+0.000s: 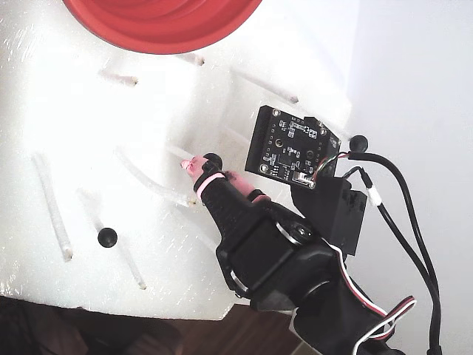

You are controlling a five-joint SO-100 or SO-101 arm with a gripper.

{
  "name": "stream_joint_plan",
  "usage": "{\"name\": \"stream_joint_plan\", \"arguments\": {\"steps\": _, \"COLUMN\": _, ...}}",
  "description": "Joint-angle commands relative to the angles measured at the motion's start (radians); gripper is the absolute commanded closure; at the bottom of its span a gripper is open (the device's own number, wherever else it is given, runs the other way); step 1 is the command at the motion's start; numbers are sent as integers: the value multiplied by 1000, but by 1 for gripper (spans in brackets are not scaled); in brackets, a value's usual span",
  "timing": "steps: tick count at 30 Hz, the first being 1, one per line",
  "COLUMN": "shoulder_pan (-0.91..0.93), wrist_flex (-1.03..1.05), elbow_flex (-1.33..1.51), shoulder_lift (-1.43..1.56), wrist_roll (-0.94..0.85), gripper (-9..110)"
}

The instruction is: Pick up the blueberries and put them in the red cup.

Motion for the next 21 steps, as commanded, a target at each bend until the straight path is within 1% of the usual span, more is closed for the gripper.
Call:
{"name": "stream_joint_plan", "arguments": {"steps": 1, "shoulder_pan": -11, "wrist_flex": -21, "elbow_flex": -37, "shoulder_lift": 6, "wrist_roll": 6, "gripper": 84}}
{"name": "stream_joint_plan", "arguments": {"steps": 21, "shoulder_pan": -23, "wrist_flex": -133, "elbow_flex": -46, "shoulder_lift": -71, "wrist_roll": 38, "gripper": 85}}
